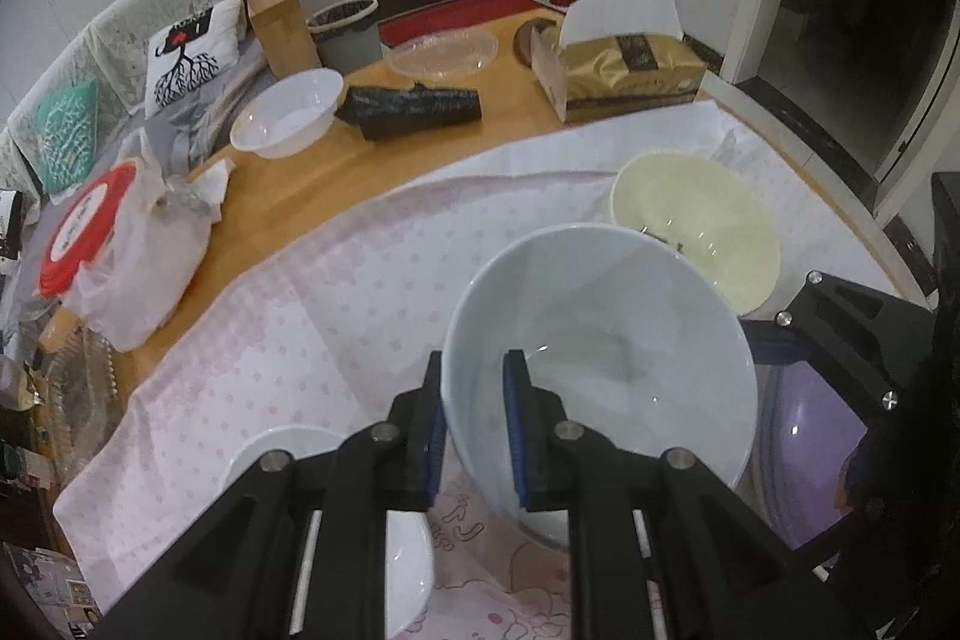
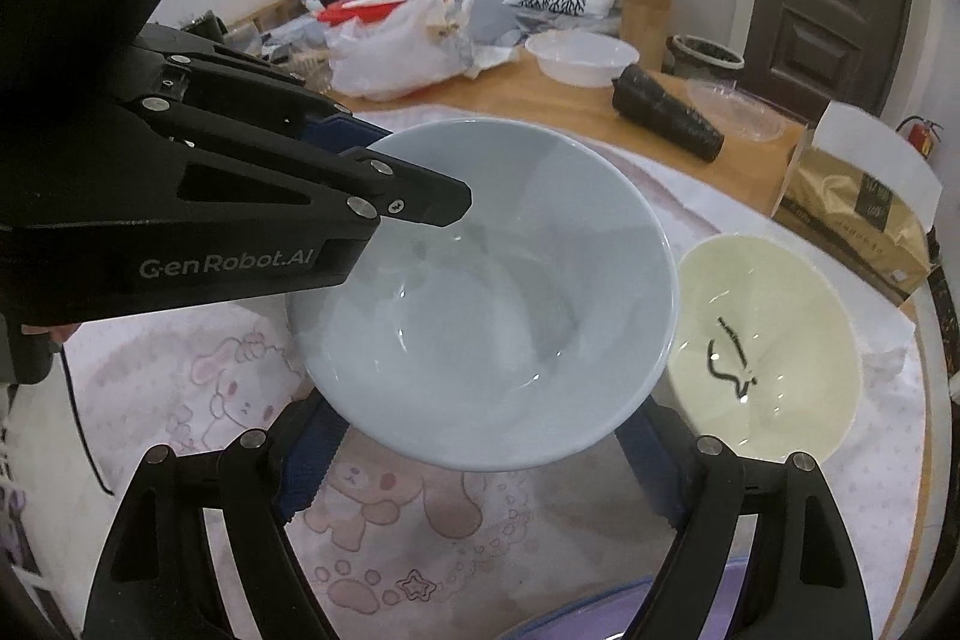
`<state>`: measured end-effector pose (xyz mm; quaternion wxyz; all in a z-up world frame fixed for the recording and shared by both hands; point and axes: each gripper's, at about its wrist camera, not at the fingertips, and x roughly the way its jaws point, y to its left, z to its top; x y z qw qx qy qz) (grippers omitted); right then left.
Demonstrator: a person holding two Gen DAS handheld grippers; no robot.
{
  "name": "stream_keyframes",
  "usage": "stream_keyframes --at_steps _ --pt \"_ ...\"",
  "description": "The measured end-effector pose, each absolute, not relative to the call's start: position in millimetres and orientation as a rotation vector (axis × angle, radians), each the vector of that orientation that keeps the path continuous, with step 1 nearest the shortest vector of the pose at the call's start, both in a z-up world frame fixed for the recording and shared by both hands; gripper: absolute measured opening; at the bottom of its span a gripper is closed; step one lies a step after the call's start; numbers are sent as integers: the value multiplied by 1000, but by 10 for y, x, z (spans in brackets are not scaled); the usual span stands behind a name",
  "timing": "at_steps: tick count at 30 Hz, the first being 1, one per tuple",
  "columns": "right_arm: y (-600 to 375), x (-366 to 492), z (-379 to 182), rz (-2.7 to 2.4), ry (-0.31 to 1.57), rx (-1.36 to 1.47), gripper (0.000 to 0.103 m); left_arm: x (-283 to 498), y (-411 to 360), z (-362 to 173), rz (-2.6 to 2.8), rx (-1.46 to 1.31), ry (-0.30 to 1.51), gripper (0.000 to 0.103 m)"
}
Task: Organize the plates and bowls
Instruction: 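Lift the white bowl with both tools and carry it over the cream bowl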
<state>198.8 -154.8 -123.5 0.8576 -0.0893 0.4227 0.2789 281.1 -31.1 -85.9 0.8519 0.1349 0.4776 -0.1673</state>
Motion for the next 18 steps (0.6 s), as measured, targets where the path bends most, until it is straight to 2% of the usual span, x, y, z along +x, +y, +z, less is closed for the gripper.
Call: stream_keyframes --at_steps 18 --pt "-2045 2039 -889 493 844 -122 80 2925 -907 -456 -401 331 922 13"
